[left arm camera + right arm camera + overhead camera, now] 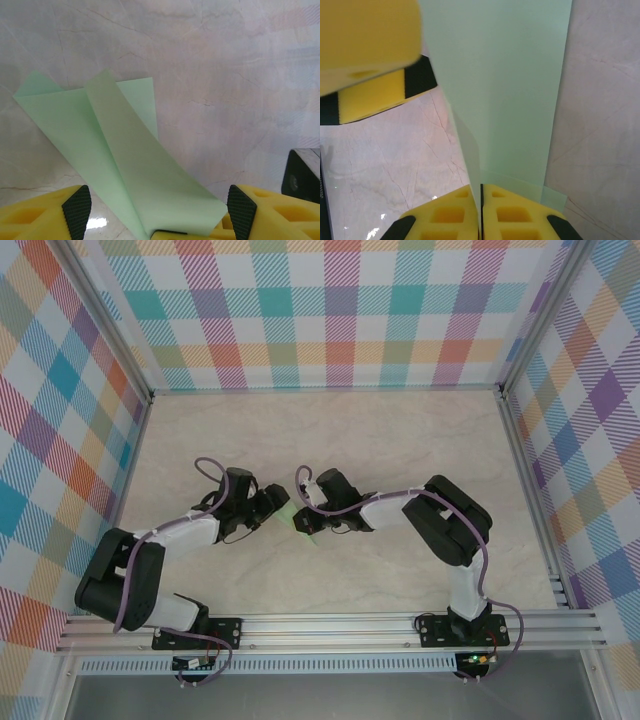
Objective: Fold a paper plane with a square sheet of paper (pick it up from the middle)
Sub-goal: Fold the wing for the fifth time at the center of the table.
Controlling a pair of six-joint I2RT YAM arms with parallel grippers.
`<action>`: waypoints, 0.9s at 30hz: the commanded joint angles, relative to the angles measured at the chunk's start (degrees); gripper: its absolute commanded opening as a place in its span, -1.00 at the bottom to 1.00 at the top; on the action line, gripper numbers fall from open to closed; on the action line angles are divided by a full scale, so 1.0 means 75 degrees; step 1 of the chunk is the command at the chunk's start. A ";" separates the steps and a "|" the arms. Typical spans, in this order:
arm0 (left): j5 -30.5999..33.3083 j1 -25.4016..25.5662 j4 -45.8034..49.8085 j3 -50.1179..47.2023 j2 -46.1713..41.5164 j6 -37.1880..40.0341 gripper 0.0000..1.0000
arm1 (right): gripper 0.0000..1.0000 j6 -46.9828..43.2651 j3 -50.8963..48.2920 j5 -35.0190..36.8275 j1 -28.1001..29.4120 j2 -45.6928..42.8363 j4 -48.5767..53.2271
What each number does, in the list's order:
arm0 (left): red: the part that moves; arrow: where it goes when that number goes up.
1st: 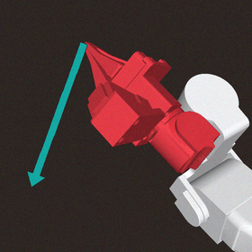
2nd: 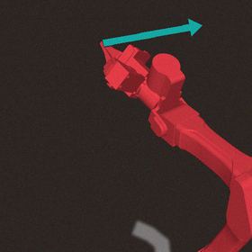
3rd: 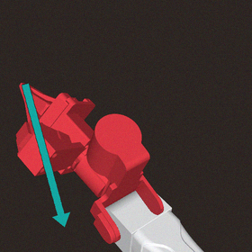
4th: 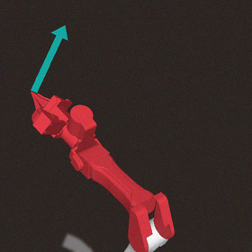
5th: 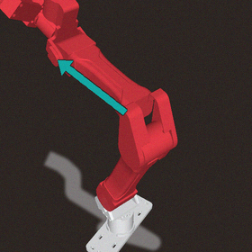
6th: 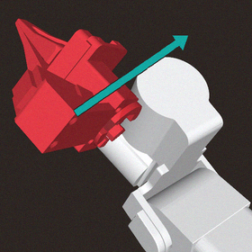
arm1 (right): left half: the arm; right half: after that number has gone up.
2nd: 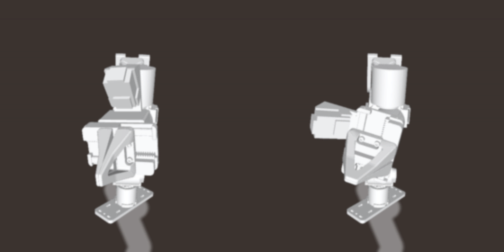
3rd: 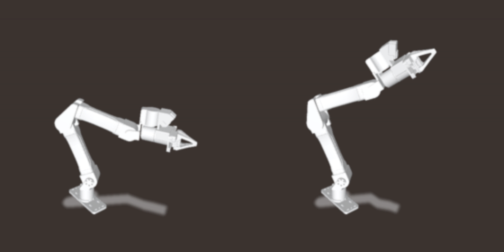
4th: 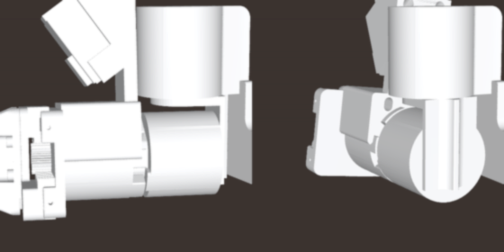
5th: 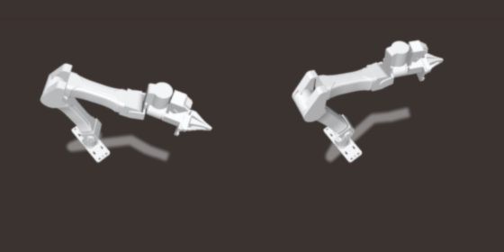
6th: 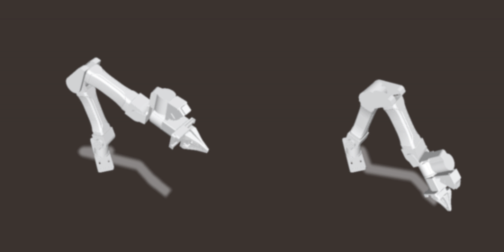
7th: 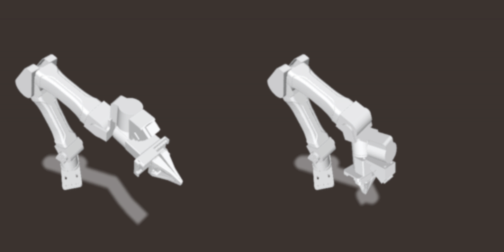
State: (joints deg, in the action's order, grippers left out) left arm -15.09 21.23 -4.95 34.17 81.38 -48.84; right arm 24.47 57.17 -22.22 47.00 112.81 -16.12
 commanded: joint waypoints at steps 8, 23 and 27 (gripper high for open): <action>-0.0174 0.0034 0.0010 0.0470 0.0427 -0.0336 0.46 | -0.78 -0.0275 0.0228 -0.0195 0.0062 0.0122 0.0287; -0.0511 0.0040 0.0138 0.0562 0.0444 -0.1366 0.27 | -0.75 -0.0273 0.0305 -0.0155 0.0061 0.0093 0.0413; -0.0417 0.0035 0.0296 0.0662 0.0572 -0.1556 0.18 | -0.73 -0.0274 0.0346 -0.0235 0.0061 0.0052 0.0403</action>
State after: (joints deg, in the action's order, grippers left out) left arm -17.96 21.26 -4.38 37.10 84.77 -58.48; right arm 23.42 58.30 -22.26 47.00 112.84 -13.85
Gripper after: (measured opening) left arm 0.595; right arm 0.136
